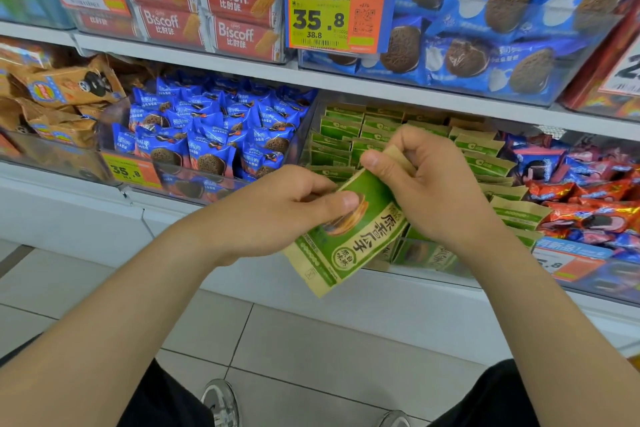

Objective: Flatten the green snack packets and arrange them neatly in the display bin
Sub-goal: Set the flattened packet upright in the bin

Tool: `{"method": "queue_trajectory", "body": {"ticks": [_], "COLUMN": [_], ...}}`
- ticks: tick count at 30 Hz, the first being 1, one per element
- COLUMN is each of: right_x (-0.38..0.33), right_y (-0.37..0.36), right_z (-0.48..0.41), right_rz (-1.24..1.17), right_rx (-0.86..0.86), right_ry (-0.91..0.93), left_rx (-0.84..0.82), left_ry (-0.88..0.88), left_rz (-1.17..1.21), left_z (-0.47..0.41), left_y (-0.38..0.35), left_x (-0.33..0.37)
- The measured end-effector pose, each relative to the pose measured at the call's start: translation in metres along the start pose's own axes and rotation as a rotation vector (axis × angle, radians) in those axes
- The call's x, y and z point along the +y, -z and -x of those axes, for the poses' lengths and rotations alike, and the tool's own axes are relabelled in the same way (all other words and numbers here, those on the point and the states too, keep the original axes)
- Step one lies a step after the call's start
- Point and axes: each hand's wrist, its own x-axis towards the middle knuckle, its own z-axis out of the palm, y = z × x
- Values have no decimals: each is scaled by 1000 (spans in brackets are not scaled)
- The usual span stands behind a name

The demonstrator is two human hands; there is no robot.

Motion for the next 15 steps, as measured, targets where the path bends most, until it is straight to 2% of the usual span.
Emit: {"method": "queue_trajectory", "body": {"ticks": [3,6,8,11,13,15], "right_x": [-2,-7,-6,-7,-9,-9], "right_y": [4,12,17,14,9,6], "right_z": [1,2,2,-3,-5,-8], "right_rz": [-44,-408,-612,-706,-632,-481], "right_rx": [-22,-167,-214,-16,202,410], "right_ry": [-40,-266,-343,-284,-158,-13], "left_rx": [10,94,185,261,338,504], "left_ry": [-15,-15,-17,-39,-47,-42], "left_rz": [87,236,320,370,352,241], "left_z": [-1,-5,-9,-18,-30,-48], "left_y": [3,1,0,1,9,22], "left_x": [-1,1,4,16,19,8]}}
